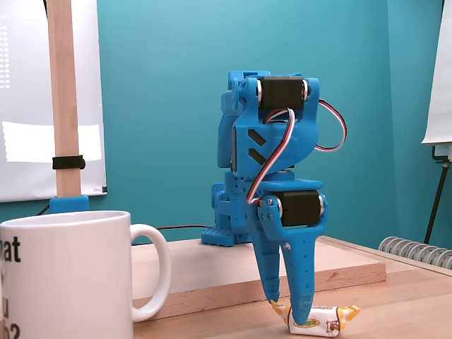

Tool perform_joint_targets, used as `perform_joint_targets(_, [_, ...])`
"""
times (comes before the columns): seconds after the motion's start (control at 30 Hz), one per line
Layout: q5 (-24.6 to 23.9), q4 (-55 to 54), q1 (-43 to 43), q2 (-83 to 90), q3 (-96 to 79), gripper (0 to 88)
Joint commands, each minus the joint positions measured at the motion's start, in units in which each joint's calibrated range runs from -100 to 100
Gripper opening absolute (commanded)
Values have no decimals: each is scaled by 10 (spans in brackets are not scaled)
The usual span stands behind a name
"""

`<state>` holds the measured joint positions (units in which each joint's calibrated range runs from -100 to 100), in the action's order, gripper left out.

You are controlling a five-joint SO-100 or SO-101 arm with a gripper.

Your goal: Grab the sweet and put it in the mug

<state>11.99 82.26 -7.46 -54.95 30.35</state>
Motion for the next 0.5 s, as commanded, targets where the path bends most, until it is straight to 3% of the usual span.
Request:
perform_joint_targets(0.0, [2, 6, 4, 7, 24, 219])
perform_joint_targets(0.47, [2, 42, 5, -31, 68, 220])
